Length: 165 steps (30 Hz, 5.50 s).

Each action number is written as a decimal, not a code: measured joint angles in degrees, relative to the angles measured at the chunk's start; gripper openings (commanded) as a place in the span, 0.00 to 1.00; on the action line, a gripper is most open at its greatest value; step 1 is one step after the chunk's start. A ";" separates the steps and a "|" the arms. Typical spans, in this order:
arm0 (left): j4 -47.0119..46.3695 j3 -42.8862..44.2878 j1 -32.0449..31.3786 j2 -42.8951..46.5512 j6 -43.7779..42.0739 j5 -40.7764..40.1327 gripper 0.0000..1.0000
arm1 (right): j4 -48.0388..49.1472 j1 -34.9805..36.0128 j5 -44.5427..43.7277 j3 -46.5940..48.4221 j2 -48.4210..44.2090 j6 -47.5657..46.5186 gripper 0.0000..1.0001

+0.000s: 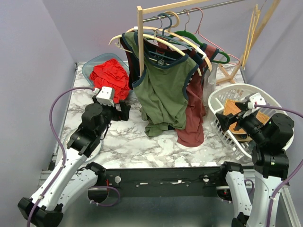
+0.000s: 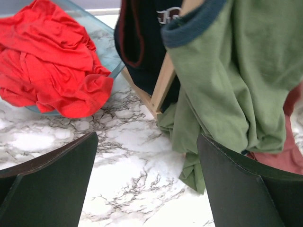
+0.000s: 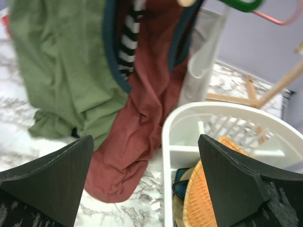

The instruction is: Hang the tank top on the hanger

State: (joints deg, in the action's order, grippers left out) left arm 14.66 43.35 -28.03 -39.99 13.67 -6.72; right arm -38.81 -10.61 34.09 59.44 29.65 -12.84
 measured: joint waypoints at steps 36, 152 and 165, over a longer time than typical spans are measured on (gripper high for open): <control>9.94 55.84 26.27 -75.17 25.18 0.35 0.84 | -7.98 0.00 20.87 1.25 10.62 -13.29 1.00; 16.06 -4.72 -18.71 -8.66 21.99 5.35 0.86 | -2.69 57.55 0.09 -13.46 42.05 -34.23 0.82; 24.48 -7.89 -26.43 -9.44 29.94 6.67 0.87 | 3.28 61.68 -7.96 -13.77 50.40 -25.77 0.02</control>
State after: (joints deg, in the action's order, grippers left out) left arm 39.13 35.46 -54.46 -49.43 43.62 -0.05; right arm -35.53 51.07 26.13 45.67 80.05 -38.61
